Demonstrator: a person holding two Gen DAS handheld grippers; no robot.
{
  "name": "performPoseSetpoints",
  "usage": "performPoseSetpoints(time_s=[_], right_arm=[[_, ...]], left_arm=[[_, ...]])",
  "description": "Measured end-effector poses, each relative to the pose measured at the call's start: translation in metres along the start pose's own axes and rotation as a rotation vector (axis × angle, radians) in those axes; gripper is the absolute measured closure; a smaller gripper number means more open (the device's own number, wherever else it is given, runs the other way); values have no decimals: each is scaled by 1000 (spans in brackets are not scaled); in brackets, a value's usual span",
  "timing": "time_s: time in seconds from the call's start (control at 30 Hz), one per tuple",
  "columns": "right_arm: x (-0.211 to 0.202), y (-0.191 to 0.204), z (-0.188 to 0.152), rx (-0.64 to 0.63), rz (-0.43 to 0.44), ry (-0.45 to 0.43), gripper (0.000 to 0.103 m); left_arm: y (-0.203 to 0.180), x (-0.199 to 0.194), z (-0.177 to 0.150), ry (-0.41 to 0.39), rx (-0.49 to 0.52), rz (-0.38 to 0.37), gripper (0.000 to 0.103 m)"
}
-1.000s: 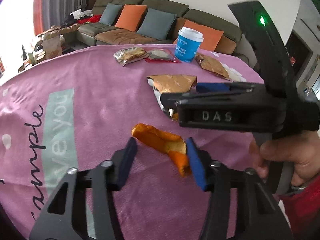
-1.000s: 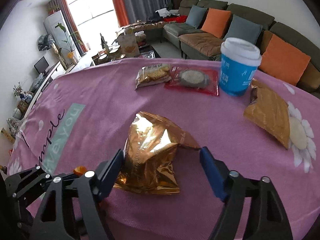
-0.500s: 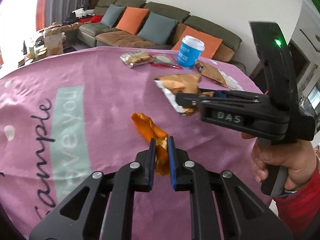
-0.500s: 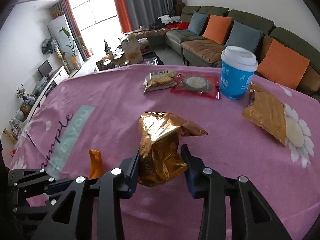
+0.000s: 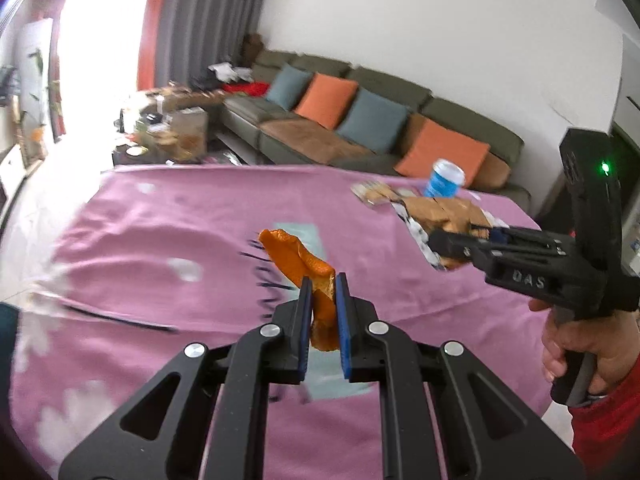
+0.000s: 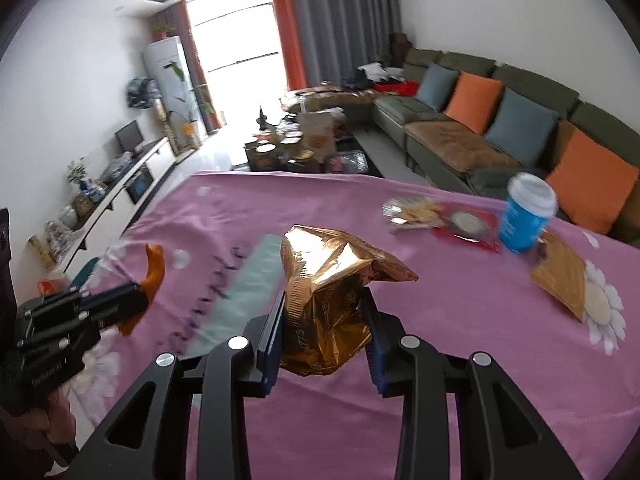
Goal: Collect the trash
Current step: 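Carry the orange and gold wrappers to the teal bin and open both tools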
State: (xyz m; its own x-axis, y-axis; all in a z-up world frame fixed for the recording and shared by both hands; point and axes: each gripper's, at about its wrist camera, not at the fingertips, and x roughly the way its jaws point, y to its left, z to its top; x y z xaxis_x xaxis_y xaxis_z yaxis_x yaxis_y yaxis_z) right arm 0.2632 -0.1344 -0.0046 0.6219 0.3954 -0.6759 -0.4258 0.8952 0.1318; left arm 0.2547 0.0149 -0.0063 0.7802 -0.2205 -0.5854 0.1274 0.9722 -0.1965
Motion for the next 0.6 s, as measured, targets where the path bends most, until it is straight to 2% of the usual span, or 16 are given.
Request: performPoseSetpoints(time_s=[0.2,0.6], right_arm=[[-7,55,4,-63,74,-26,70],[-2,175,19,-220,265,-41,70]], left_arm=[[43,-59,-7,-68,-39,89,91],[127,-148,-35,-140,-142,290,91]])
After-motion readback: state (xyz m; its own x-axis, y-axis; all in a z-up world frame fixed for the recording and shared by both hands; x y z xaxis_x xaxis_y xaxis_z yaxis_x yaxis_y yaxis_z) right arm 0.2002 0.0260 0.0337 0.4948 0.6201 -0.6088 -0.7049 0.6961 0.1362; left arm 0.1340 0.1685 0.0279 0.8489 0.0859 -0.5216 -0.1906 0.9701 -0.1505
